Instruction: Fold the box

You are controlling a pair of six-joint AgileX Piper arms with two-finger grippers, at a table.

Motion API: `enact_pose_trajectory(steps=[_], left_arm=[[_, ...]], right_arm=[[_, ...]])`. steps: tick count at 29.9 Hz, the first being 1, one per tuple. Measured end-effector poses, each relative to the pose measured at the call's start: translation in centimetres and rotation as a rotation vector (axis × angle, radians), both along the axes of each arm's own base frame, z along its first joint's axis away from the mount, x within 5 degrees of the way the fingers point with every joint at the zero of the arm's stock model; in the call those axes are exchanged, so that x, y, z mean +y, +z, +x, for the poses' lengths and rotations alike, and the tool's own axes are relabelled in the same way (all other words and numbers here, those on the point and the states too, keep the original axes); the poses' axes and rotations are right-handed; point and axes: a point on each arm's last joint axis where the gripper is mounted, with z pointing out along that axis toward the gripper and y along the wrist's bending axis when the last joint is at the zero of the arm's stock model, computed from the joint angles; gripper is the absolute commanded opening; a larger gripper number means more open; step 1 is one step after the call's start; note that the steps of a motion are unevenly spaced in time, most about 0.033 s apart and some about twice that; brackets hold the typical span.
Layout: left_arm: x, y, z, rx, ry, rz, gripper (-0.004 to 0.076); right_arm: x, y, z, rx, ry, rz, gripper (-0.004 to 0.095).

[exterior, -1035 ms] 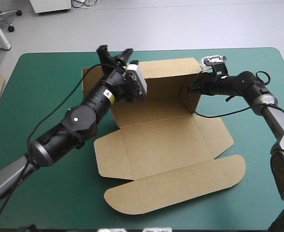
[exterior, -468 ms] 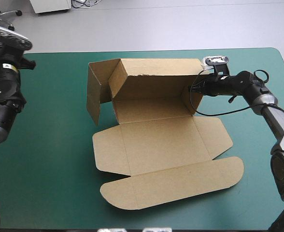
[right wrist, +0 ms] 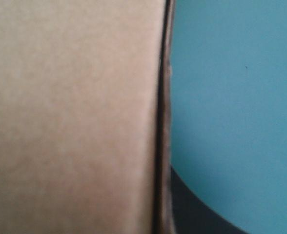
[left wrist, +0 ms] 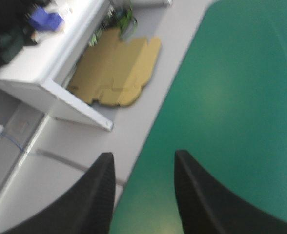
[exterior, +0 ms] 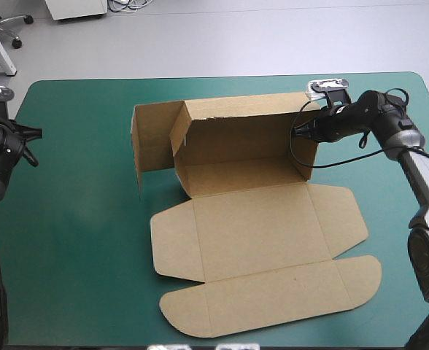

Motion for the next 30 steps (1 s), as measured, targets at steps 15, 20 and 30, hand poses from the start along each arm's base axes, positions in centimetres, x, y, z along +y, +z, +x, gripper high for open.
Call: enact_pose_trajectory(steps=[15,20,30], left_arm=[[-1.6,-4.7,-0.6,0.388,-0.067,-0.247,0.0288],[-2.1,-5.0,-1.0,0.451,-0.098,-0.287,0.0288],[-2.8,-5.2,-1.0,0.457,-0.143,-0.356,0.0288]], right_arm=[[-1.0,8.7,-1.2,0.032,-0.004,-0.115,-0.0032],[-0.9,8.1,-0.4,0.047,-0.020,-0.103,-0.0032],[-0.2,2.9,2.7,0.179,-0.013,-0.079,-0.0030]])
